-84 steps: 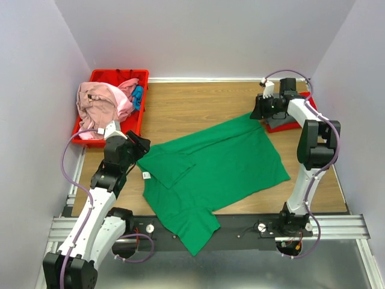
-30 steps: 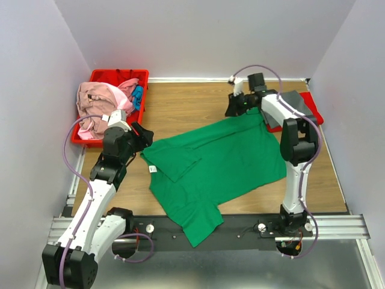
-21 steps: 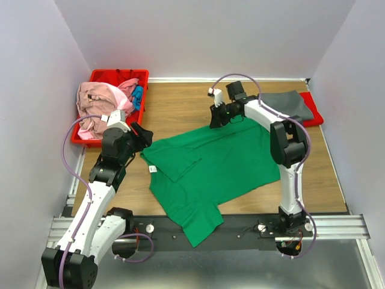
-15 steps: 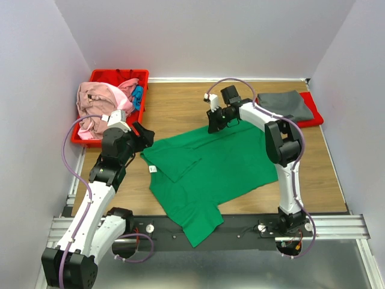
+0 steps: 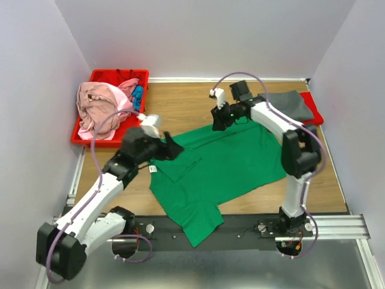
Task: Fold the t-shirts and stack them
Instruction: Fold the tshirt
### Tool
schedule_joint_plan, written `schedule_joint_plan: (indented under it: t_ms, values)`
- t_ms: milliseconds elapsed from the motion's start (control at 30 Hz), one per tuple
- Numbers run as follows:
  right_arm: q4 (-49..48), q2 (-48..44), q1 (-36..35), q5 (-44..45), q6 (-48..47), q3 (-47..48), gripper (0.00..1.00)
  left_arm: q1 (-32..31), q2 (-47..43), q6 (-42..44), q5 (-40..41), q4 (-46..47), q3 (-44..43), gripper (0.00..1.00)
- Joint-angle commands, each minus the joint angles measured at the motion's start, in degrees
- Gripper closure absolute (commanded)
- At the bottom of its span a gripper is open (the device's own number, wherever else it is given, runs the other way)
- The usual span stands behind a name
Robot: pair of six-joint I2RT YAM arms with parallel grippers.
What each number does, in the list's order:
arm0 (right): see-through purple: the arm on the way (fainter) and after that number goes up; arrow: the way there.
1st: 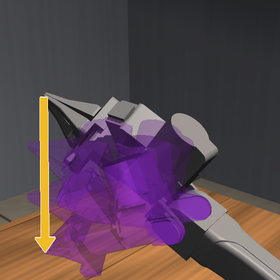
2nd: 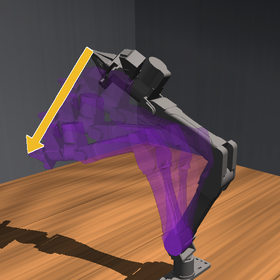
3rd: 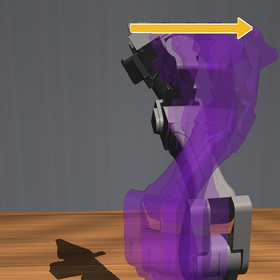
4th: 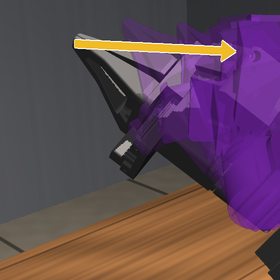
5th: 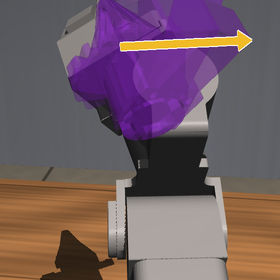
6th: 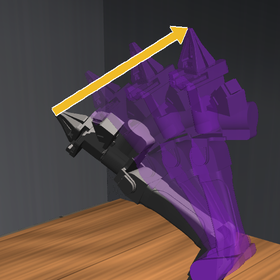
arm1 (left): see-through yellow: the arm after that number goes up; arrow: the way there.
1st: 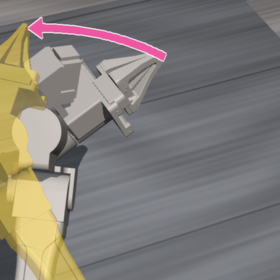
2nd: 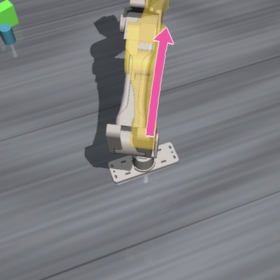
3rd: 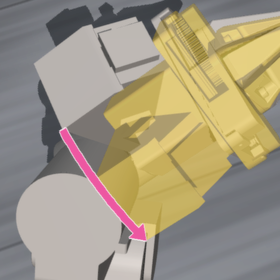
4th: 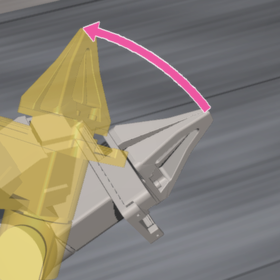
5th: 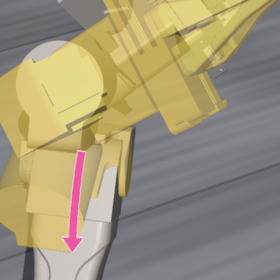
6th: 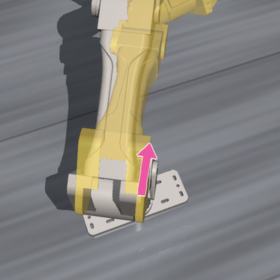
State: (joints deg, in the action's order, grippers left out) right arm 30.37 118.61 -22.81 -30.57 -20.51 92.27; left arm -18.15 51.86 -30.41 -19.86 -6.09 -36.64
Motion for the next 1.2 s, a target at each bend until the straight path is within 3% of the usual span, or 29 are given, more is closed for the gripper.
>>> schedule_joint_plan:
  t_ms: [0, 100, 167, 300, 533, 700, 833, 1167]
  values:
    - [0.83, -13.82, 0.66, -1.95, -4.8, -5.24, 0.46, -15.22, 0.79, 1.59, 1.91, -5.51, -3.96, 0.23]
    - [0.92, -19.01, 2.41, -2.04, -4.8, -10.96, 0.45, -23.66, 0.09, -0.26, 6.93, -9.28, -3.61, 0.27]
    - [0.92, -23.93, 5.31, -2.48, -4.8, -15.77, 0.37, -31.48, -0.7, -2.71, 9.3, -11.31, -2.22, 0.3]
    - [0.83, -29.74, 12.95, -7.65, -4.36, -22.56, 0.36, -43.35, 0.61, -6.75, 11.33, -12.28, -0.01, 0.39]
    - [0.83, -33.62, 18.5, -9.78, -4.62, -29.6, 0.36, -62.51, 12.82, -8.6, 16.69, -19.9, -5.62, 0.56]
    - [0.74, -32.48, 20.34, -10.3, -4.27, -29.6, 0.36, -75.33, 23.45, -10.28, 19.42, -25.37, -8.79, 0.58]
    - [0.83, -31.51, 20.79, -10.83, -4.45, -30.22, 0.36, -80.62, 31.62, -11.07, 22.93, -30.02, -12.39, 0.59]
    - [0.83, -30.89, 21.14, -11.62, -4.27, -30.22, 0.36, -81.78, 39.11, -8.87, 26.18, -35.13, -16.0, 0.59]
